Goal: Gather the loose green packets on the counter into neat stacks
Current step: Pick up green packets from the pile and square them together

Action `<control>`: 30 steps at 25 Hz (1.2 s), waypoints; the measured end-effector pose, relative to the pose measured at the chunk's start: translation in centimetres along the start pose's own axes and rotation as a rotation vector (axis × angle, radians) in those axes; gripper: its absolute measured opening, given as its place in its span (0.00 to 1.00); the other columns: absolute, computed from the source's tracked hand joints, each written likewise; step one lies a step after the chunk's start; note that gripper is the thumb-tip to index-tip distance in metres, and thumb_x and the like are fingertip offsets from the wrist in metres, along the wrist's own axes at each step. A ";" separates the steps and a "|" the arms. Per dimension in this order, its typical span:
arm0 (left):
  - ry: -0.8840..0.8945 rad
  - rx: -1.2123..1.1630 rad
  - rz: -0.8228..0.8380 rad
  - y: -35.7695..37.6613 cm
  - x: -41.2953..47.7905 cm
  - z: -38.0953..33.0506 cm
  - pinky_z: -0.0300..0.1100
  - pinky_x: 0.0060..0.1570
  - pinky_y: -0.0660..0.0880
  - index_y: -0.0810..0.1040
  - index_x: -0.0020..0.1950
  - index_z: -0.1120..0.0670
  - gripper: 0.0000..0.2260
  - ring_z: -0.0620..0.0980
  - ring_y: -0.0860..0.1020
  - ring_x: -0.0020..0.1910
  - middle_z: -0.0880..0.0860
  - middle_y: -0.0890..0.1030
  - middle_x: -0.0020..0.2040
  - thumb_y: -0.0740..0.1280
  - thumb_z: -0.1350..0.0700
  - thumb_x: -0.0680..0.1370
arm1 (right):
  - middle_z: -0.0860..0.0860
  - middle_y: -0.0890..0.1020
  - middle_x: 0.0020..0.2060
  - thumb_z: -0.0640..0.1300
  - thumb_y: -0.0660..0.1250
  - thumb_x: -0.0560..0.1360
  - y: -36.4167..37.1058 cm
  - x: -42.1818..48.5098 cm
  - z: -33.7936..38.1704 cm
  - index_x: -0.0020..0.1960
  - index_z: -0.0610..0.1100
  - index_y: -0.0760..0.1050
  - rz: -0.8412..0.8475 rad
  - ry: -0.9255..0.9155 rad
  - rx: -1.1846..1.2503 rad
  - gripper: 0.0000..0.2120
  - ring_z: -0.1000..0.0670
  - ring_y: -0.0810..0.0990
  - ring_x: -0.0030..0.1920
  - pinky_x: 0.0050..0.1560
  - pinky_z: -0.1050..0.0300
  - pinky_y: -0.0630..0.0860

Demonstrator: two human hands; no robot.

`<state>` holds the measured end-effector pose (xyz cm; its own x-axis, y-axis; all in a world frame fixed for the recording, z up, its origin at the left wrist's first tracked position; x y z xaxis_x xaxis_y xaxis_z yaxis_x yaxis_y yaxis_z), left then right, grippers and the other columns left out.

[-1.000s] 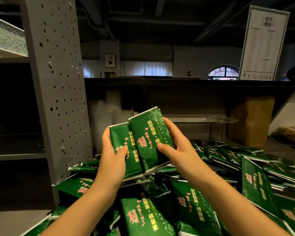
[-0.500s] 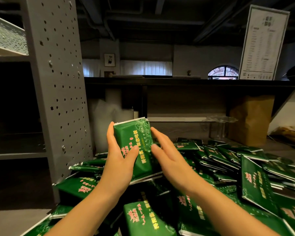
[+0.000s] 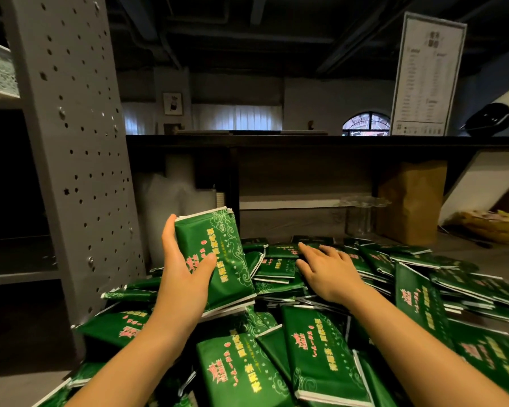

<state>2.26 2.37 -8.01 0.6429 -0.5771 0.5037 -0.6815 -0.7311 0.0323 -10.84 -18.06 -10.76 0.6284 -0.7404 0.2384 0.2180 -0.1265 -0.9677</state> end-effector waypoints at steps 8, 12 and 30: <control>-0.008 0.013 0.035 0.4 -0.2 0.1 0.25 0.33 0.73 0.52 0.74 0.42 0.31 0.29 0.77 0.41 0.36 0.71 0.51 0.60 0.66 0.79 | 0.46 0.70 0.64 0.56 0.47 0.81 -2.0 -1.1 0.8 0.63 0.49 0.73 -0.083 -0.027 -0.058 0.22 0.43 0.64 0.66 0.65 0.49 0.62; -0.014 0.012 0.037 0.5 -0.4 0.0 0.27 0.34 0.74 0.52 0.74 0.42 0.31 0.30 0.77 0.42 0.35 0.71 0.51 0.61 0.65 0.79 | 0.44 0.75 0.59 0.58 0.54 0.80 -2.4 -2.0 1.5 0.60 0.44 0.68 -0.001 -0.037 0.111 0.19 0.42 0.74 0.58 0.55 0.50 0.71; -0.125 -0.088 -0.037 -0.2 -0.1 -0.2 0.33 0.35 0.75 0.63 0.64 0.45 0.18 0.41 0.79 0.44 0.46 0.78 0.50 0.61 0.63 0.79 | 0.50 0.81 0.53 0.39 0.62 0.78 -6.9 -4.4 4.7 0.58 0.50 0.72 -0.291 -0.209 1.477 0.11 0.49 0.82 0.52 0.53 0.49 0.79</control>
<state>2.29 2.62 -7.88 0.7028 -0.5955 0.3892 -0.6811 -0.7211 0.1267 -11.59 -10.80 -4.72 0.4964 -0.6872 0.5304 0.7989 0.6006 0.0305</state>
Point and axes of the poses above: each hand's wrist, its own x-axis towards the middle knuckle, its own y-axis out of the palm, z = x × y, the point moved 4 cm from there along x, towards the middle knuckle
